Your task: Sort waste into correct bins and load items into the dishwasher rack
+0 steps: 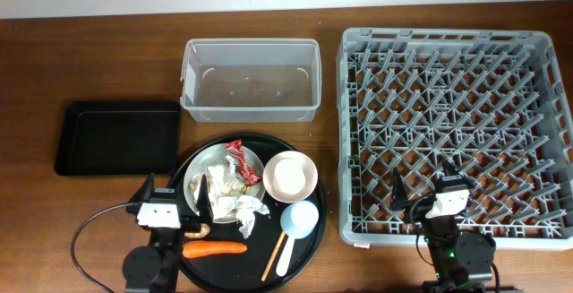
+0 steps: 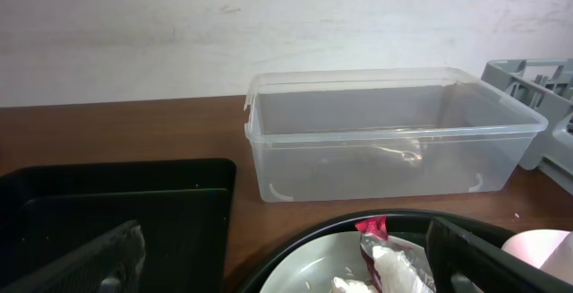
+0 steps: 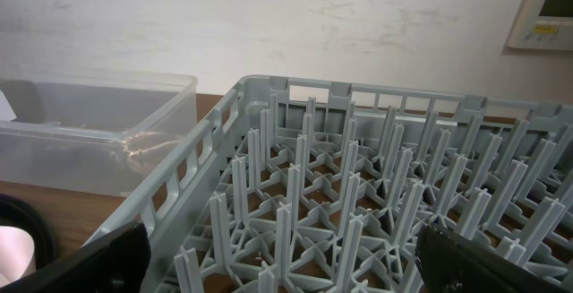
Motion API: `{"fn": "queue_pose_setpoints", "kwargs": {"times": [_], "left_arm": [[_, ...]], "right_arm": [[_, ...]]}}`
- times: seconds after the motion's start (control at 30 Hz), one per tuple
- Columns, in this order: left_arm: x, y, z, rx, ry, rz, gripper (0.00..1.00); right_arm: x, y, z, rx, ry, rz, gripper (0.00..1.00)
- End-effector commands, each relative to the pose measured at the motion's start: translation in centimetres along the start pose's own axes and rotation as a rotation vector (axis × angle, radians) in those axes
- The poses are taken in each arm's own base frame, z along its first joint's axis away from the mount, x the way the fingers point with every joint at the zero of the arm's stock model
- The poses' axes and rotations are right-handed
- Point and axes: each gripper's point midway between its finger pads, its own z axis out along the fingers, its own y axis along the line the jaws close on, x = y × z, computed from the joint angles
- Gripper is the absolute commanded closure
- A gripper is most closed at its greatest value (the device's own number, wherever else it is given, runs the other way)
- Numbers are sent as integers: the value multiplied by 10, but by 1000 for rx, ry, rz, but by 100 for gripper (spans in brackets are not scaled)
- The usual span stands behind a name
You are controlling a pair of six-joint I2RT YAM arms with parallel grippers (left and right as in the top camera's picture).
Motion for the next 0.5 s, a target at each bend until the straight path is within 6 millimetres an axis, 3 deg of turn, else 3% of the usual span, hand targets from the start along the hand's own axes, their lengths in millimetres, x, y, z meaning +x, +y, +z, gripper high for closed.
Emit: {"fn": "queue_pose_setpoints", "kwargs": {"times": [0.0,0.23,0.47], "left_arm": [[2,-2,0,11,0,22,1],[2,-1,0,8,0,22,1],[-6,-4,-1,24,-24,-9,1]], "right_arm": [[3,2,0,-7,6,-7,2],[1,6,0,-30,-1,-7,2],[-20,17,-4,-100,-46,129,2]]}}
